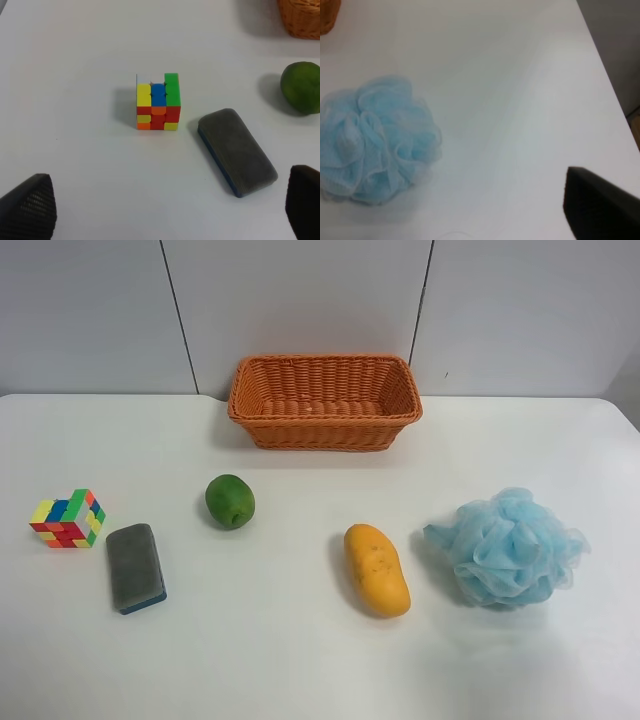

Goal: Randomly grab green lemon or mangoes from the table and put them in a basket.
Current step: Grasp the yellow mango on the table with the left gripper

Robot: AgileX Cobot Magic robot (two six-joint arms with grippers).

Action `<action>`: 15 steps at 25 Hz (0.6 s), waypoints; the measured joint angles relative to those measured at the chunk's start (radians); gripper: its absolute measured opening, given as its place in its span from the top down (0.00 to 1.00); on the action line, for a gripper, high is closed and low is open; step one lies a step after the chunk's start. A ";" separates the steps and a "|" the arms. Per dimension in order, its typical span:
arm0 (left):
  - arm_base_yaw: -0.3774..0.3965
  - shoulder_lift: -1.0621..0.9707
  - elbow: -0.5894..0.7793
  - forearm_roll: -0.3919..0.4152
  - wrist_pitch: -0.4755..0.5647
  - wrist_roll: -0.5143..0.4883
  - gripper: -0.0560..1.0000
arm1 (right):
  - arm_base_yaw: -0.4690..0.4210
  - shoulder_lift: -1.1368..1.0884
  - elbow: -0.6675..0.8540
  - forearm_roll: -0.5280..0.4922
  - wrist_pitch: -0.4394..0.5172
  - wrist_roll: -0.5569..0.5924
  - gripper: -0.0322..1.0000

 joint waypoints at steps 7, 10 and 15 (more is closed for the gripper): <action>0.000 0.000 0.000 0.000 0.000 0.000 0.10 | 0.000 0.000 0.000 0.000 0.000 0.000 0.02; 0.000 0.000 0.000 0.000 0.000 0.000 0.10 | 0.000 0.000 0.000 0.000 0.000 0.000 0.02; 0.000 0.000 0.000 0.000 0.000 0.000 0.10 | 0.000 0.000 0.000 0.000 0.000 0.000 0.02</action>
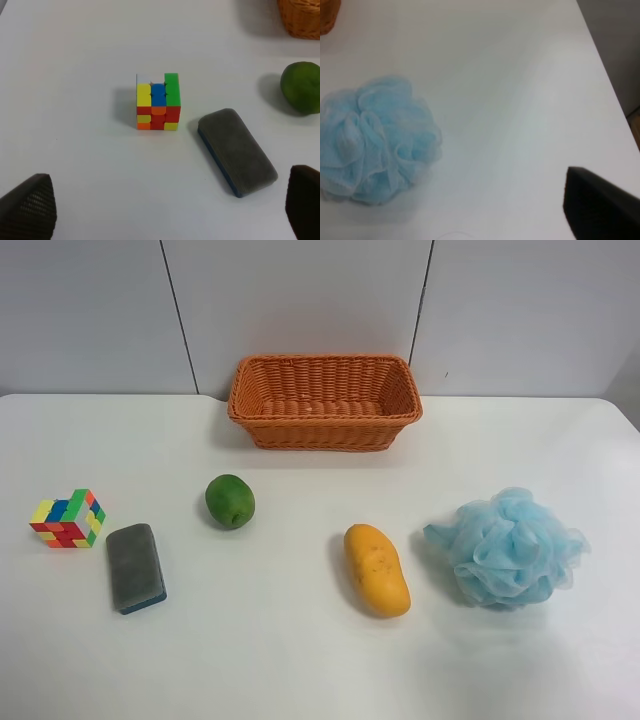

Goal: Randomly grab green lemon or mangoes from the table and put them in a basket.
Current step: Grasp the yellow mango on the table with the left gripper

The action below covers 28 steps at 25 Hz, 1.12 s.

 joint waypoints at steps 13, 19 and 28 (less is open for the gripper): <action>0.000 0.227 -0.086 -0.006 -0.091 -0.007 0.10 | 0.000 0.000 0.000 0.000 0.000 0.000 0.02; 0.000 0.347 -0.093 -0.127 -0.176 0.062 0.10 | 0.000 0.000 0.000 0.000 0.000 0.000 0.02; 0.000 0.455 -0.093 -0.493 -0.247 0.389 0.10 | 0.000 0.000 0.000 0.000 0.000 0.000 0.02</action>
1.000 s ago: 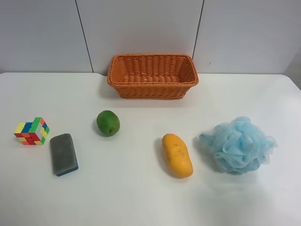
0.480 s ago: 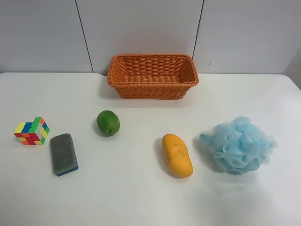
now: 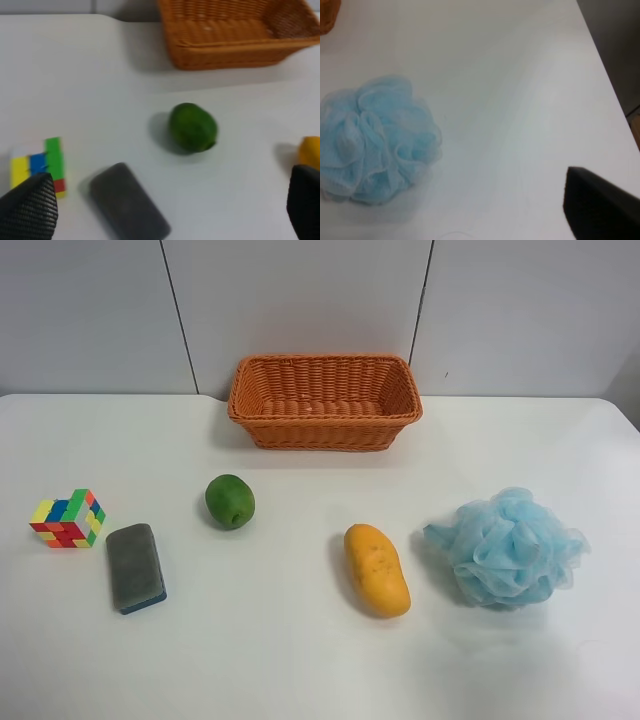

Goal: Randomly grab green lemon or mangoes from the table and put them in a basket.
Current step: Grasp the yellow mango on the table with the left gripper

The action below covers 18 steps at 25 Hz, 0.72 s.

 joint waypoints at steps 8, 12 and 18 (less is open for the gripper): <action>0.000 0.224 -0.008 -0.323 0.004 0.380 0.10 | 0.000 0.000 0.000 0.000 0.000 0.000 0.02; 0.000 0.369 -0.075 -0.349 -0.009 0.459 0.10 | 0.000 0.000 0.000 0.000 0.000 0.000 0.02; -0.041 0.655 -0.257 -0.304 -0.050 0.518 0.10 | 0.000 0.000 0.000 0.000 0.000 0.000 0.02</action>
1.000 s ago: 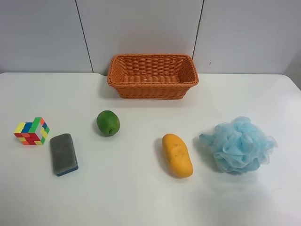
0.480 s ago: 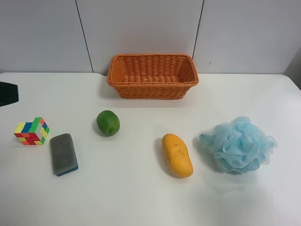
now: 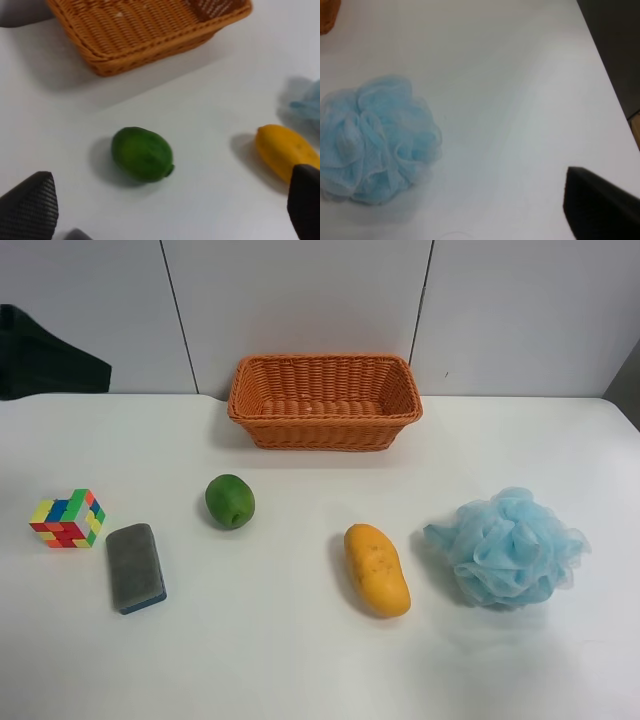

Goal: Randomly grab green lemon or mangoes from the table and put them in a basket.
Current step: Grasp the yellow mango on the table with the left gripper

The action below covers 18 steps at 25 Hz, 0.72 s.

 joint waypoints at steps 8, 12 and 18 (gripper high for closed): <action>-0.248 0.281 -0.274 0.140 -0.033 0.011 0.10 | 0.000 0.000 0.000 0.000 0.000 0.000 0.02; -0.411 0.375 -0.371 0.223 -0.063 0.013 0.10 | 0.000 0.000 0.000 0.000 0.000 0.000 0.02; -0.702 0.507 -0.437 0.429 -0.099 0.026 0.10 | 0.000 0.000 0.000 0.000 0.000 0.000 0.02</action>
